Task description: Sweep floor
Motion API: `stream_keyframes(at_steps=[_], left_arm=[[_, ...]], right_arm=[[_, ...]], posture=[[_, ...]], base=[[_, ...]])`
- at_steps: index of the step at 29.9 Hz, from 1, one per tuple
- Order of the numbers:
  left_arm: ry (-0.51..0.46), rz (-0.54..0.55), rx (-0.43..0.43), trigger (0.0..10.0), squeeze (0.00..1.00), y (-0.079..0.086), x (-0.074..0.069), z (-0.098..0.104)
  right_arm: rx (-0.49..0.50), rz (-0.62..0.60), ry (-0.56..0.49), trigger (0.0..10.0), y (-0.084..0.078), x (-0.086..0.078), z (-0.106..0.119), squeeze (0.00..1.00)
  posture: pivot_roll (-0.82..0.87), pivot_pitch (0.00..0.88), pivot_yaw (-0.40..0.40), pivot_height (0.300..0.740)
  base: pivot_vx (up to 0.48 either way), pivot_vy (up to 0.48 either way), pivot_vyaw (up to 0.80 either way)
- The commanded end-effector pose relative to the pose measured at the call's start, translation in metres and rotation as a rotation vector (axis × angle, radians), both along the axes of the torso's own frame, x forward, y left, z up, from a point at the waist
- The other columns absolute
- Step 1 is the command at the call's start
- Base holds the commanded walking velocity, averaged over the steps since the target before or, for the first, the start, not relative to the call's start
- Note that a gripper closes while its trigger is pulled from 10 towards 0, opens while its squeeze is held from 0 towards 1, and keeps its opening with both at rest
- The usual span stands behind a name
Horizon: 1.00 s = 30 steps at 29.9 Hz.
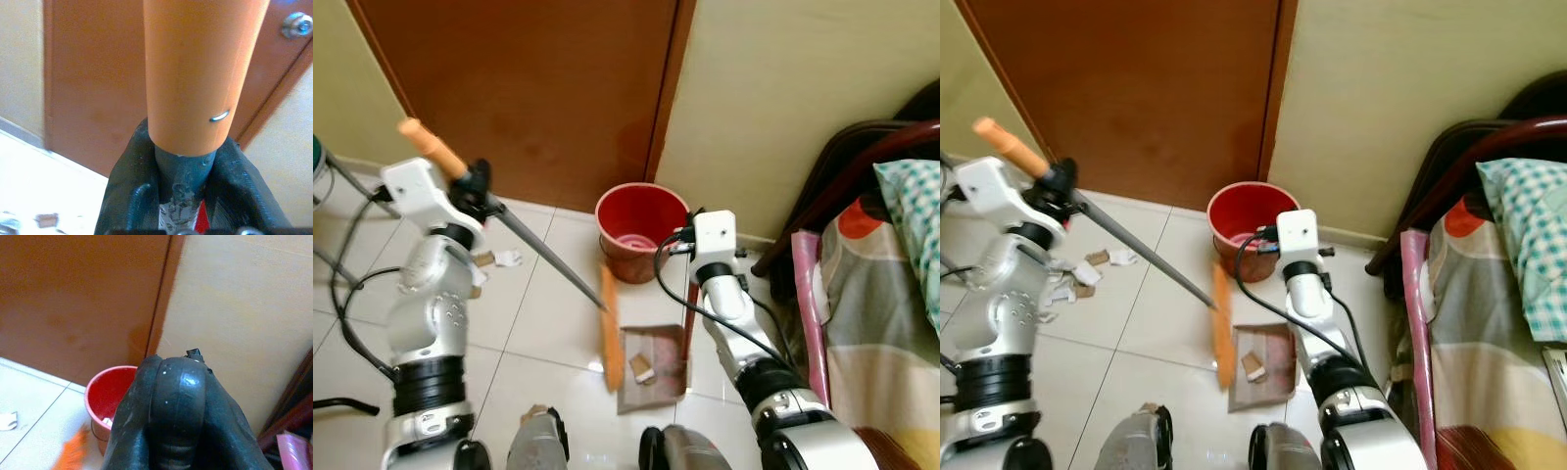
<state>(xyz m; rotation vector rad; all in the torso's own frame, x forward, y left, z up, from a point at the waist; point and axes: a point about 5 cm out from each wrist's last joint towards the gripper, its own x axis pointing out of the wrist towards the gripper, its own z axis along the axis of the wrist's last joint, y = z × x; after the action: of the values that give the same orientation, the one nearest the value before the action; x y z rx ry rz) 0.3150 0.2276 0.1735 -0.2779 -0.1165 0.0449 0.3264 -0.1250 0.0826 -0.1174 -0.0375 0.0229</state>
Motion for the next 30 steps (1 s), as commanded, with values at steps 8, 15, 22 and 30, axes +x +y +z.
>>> stream_keyframes(at_steps=[8,15,22,30], left_arm=[[0.138,-0.085,0.183,10.0,0.00,-0.001,-0.030,-0.046],[0.171,-0.130,0.345,10.0,0.00,-0.011,-0.041,-0.064],[0.175,-0.104,0.432,10.0,0.00,-0.008,-0.044,-0.067],[0.177,0.013,0.474,10.0,0.00,0.003,-0.042,-0.068]], right_arm=[[0.121,-0.028,-0.056,10.0,-0.029,-0.013,0.020,0.00],[0.237,0.011,-0.100,10.0,-0.028,-0.018,0.051,0.00],[0.308,0.062,-0.141,10.0,-0.029,-0.025,0.080,0.00],[0.427,0.150,-0.195,10.0,-0.014,-0.018,0.126,0.00]], posture=[[0.05,0.103,-0.040,0.740],[0.05,0.092,-0.040,0.740],[0.03,0.086,-0.037,0.740],[0.03,0.084,-0.038,0.740]], base=[[0.000,0.000,0.00],[0.000,0.000,0.00],[0.000,0.000,0.00],[0.000,0.000,0.00]])
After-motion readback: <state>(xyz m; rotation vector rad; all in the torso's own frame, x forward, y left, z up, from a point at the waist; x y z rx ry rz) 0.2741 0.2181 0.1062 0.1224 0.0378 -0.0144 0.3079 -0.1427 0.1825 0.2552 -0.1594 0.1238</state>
